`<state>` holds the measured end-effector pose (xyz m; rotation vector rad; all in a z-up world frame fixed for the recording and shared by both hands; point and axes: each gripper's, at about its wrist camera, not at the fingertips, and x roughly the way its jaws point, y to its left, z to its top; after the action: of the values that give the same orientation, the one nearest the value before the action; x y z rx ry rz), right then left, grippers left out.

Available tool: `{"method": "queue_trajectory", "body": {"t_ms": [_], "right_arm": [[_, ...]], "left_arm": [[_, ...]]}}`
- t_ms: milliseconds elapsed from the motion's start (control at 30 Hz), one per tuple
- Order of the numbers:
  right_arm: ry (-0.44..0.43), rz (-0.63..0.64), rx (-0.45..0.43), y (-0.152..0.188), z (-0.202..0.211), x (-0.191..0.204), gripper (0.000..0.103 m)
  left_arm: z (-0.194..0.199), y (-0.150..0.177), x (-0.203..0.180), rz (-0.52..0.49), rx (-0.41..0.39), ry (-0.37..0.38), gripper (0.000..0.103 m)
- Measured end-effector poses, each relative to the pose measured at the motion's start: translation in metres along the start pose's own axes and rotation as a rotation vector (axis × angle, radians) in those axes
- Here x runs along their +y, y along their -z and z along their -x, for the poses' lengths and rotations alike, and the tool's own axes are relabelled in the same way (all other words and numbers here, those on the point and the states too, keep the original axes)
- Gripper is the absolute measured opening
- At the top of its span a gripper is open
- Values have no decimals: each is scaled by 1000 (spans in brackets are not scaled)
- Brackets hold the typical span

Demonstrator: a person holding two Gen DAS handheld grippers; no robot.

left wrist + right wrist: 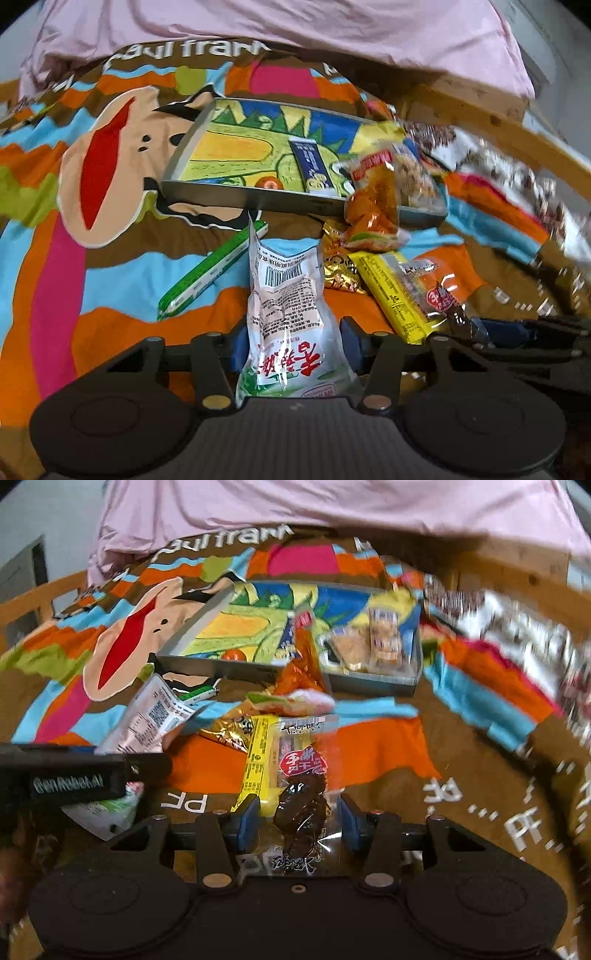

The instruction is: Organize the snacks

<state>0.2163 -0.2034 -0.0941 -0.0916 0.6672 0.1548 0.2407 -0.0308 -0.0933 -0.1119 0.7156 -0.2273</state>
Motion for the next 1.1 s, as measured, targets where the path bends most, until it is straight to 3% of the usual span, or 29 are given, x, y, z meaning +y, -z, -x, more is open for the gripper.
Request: {"method": "queue_trajectory", "body": {"t_ms": [200,633,1100], "right_arm": [[23,86,-95,1,21,12,48],[-4,33,-339,-6,79,2,48],[-38,-14,-448,-12,103,-9,48]], "left_arm": [[28,4,2,55,-80,12,54],[84,-4,-14,21,-184,-33,54],[120,-17,-28,7,-252,-80,54]]}}
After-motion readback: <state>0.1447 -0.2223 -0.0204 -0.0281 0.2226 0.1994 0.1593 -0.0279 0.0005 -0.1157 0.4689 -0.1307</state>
